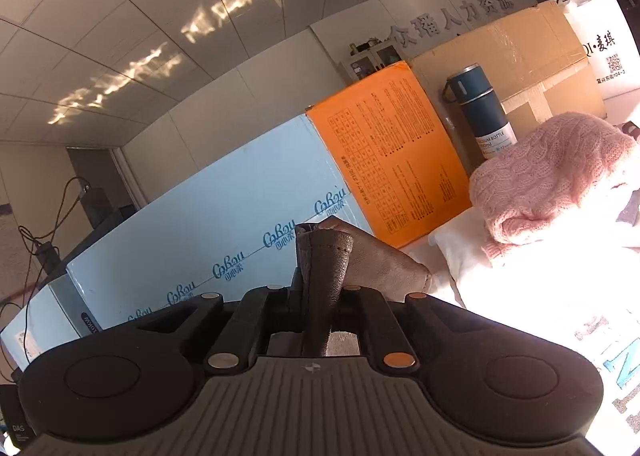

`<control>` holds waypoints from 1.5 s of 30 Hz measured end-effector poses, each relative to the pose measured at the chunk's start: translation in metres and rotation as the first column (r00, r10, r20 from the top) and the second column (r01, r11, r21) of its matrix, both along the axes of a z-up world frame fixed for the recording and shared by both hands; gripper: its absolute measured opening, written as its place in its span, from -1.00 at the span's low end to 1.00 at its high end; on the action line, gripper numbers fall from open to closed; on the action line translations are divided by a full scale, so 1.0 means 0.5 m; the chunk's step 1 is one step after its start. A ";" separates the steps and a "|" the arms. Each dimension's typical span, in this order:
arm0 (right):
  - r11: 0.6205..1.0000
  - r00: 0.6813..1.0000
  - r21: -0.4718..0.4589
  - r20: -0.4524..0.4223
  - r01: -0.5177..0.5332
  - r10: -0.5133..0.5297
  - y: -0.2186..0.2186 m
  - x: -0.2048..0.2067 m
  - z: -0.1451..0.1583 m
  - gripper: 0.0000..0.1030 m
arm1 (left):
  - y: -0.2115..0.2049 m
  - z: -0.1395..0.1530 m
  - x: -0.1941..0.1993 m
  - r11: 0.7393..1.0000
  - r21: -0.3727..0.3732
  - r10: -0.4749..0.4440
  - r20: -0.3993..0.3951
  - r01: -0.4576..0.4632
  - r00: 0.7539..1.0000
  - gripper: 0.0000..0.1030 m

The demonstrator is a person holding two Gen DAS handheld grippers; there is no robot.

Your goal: Fold clothes

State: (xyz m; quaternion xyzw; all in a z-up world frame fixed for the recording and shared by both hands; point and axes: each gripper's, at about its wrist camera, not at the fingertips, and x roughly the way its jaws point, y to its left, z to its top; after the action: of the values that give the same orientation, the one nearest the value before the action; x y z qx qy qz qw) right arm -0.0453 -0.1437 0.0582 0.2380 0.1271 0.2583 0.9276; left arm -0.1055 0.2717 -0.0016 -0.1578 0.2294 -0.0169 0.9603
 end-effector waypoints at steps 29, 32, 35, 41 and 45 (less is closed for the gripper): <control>0.831 0.977 -0.533 -0.036 0.157 -0.208 -0.008 0.102 -0.099 0.47 | 0.065 -0.002 -0.002 0.995 0.065 0.072 0.066 -0.077 0.995 0.50; 0.855 0.997 -0.516 -0.022 0.053 -0.075 -0.006 0.121 -0.078 0.49 | 0.049 0.015 -0.012 0.997 0.075 0.011 0.111 -0.019 0.994 0.50; 0.848 0.996 -0.523 -0.046 -0.093 0.080 0.003 0.151 -0.072 0.54 | 0.043 0.018 0.004 0.998 0.064 -0.025 0.092 0.019 0.995 0.50; 0.814 0.948 -0.487 -0.151 -0.317 0.278 0.024 0.224 -0.081 0.63 | 0.053 0.000 0.053 0.995 0.093 0.025 0.025 -0.027 0.999 -0.85; 0.801 0.946 -0.503 -0.196 -0.324 0.259 0.021 0.281 -0.095 0.64 | 0.046 0.006 0.026 0.994 0.110 0.002 0.081 -0.011 0.997 -0.86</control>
State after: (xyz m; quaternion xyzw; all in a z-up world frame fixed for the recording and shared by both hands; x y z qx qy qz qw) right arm 0.0950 -0.1332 0.0109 -0.0343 0.2827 0.3385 0.8968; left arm -0.0926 0.2949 0.0013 -0.1043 0.1904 -0.0072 0.9761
